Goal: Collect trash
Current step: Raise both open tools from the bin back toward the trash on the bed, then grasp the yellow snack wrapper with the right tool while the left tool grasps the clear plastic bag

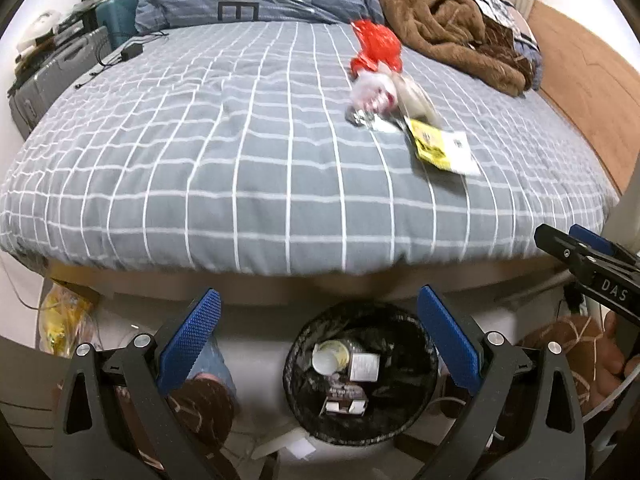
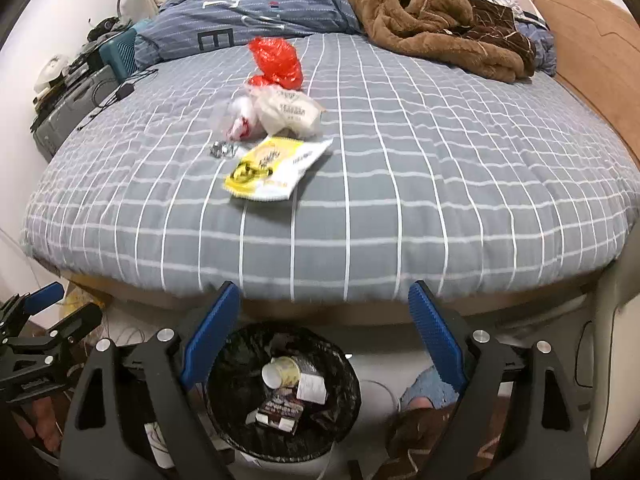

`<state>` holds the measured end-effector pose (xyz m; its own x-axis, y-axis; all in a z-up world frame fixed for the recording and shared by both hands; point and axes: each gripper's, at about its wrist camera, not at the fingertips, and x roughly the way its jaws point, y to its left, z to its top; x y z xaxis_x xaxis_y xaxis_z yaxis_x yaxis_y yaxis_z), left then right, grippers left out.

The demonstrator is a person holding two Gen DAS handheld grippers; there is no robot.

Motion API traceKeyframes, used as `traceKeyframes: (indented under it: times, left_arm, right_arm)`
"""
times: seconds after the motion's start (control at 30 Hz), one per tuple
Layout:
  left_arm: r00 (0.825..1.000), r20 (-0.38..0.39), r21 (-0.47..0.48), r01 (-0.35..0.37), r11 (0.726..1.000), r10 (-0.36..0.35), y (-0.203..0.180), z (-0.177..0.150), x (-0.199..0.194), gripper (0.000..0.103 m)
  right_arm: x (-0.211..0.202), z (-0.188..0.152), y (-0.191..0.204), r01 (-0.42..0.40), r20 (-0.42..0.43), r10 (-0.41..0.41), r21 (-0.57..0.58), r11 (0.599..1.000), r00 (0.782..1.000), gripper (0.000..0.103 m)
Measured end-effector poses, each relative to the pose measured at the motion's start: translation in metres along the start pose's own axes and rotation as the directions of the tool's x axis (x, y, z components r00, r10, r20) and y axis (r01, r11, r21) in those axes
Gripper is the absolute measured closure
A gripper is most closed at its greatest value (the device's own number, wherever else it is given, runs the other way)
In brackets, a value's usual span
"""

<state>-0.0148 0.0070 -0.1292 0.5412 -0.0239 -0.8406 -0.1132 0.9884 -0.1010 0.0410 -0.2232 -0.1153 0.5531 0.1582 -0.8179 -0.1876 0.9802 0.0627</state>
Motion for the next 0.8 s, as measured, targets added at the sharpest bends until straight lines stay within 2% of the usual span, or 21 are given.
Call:
traceKeyframes:
  times: [0.1, 0.17, 0.37, 0.57, 0.7, 0.8]
  left_arm:
    - [1.000, 0.009, 0.001, -0.009, 1.000, 0.008, 0.004, 0.015, 0.006, 0.006]
    - [1.000, 0.013, 0.002, -0.013, 1.000, 0.013, 0.007, 0.024, 0.011, 0.006]
    - [1.000, 0.006, -0.011, -0.011, 1.000, 0.011, 0.015, 0.051, 0.033, 0.006]
    - [1.000, -0.015, -0.028, 0.005, 1.000, -0.005, 0.020, 0.057, 0.051, 0.006]
    - [0.999, -0.032, -0.029, 0.009, 1.000, -0.010, 0.024, 0.058, 0.060, 0.006]
    - [0.999, -0.049, -0.022, 0.007, 1.000, -0.008, 0.025, 0.057, 0.069, 0.006]
  right_arm:
    - [0.008, 0.015, 0.000, 0.000, 0.001, 0.000, 0.001, 1.000, 1.000, 0.020]
    - [0.017, 0.027, 0.001, -0.006, -0.006, 0.006, -0.001, 1.000, 1.000, 0.026]
    - [0.049, 0.057, 0.005, -0.031, -0.040, 0.031, 0.000, 1.000, 0.999, 0.036]
    - [0.086, 0.080, 0.008, -0.082, -0.089, 0.083, 0.019, 0.996, 0.993, 0.050]
    - [0.108, 0.090, 0.014, -0.132, -0.131, 0.135, 0.033, 0.991, 0.982, 0.054]
    - [0.123, 0.093, 0.019, -0.177, -0.164, 0.182, 0.046, 0.983, 0.970, 0.067]
